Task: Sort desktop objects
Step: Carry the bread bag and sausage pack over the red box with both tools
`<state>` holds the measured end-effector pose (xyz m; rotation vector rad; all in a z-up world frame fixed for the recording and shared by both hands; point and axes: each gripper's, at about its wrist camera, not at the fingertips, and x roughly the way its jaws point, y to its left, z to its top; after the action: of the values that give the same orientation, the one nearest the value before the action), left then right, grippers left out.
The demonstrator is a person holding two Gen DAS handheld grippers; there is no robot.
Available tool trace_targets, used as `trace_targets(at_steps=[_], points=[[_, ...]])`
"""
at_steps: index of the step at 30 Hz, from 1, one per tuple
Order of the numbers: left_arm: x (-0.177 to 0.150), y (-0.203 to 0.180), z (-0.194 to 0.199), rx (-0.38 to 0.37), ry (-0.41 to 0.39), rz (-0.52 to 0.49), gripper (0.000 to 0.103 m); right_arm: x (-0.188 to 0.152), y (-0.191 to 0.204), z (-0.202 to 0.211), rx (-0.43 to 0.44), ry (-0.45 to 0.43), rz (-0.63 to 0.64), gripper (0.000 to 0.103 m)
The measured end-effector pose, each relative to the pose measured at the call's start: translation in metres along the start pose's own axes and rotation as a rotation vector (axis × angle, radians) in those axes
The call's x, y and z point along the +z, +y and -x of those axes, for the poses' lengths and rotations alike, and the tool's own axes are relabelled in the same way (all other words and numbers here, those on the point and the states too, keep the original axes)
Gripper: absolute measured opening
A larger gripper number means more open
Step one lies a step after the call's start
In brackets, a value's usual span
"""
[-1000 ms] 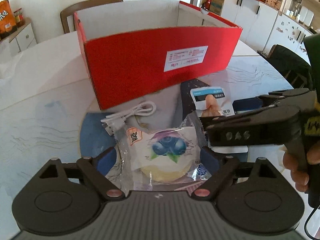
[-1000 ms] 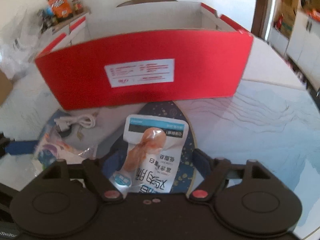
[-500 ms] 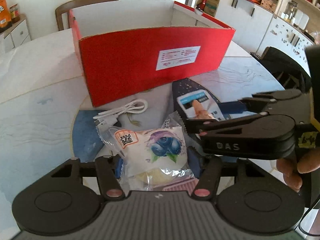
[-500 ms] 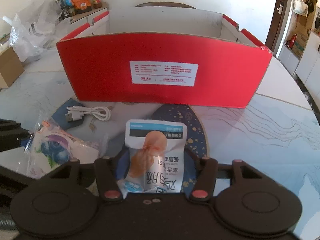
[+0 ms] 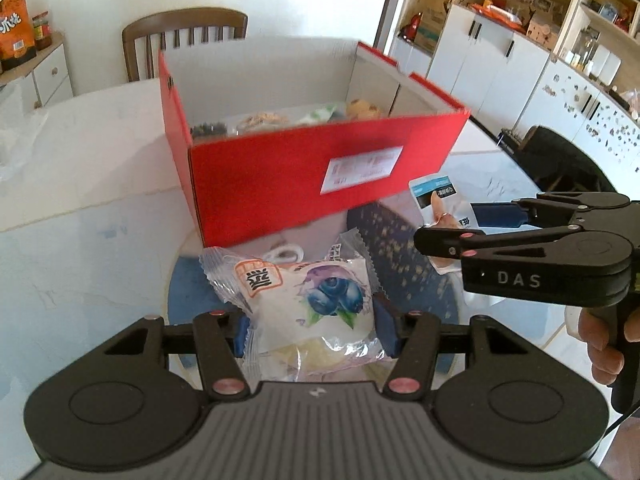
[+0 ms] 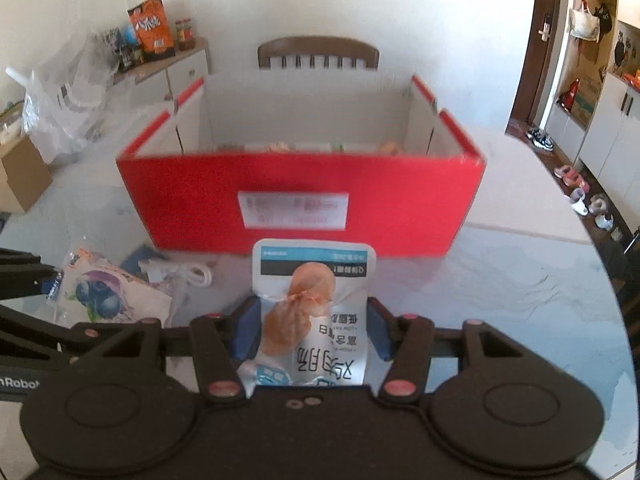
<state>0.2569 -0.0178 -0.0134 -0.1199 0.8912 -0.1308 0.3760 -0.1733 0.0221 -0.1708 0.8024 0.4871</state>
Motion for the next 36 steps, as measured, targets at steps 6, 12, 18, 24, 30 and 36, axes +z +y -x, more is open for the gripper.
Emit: trace_targets(at_steps=[6,12,18,24,30,36], points=[[0.024,-0.001,0.015,-0.004,-0.039,0.005,0.057,0.027,-0.005,0.015,0.008,-0.045,0.001,0.056],[0.053,0.002,0.029,0.009,-0.102,-0.013,0.057,0.055,-0.011,0.023,0.009,-0.103,0.012,0.056],[0.08,0.01,0.036,0.026,-0.143,-0.02,0.057,0.08,-0.019,0.026,0.008,-0.141,0.008,0.056],[0.111,0.014,0.031,0.046,-0.161,-0.055,0.057,0.107,-0.026,0.023,0.001,-0.172,0.008,0.056],[0.141,0.024,0.009,0.048,-0.136,-0.04,0.057,0.128,-0.032,0.002,-0.012,-0.16,0.005,0.056],[0.161,0.032,-0.024,0.05,-0.081,-0.034,0.057,0.137,-0.043,-0.031,-0.023,-0.119,-0.028,0.056]])
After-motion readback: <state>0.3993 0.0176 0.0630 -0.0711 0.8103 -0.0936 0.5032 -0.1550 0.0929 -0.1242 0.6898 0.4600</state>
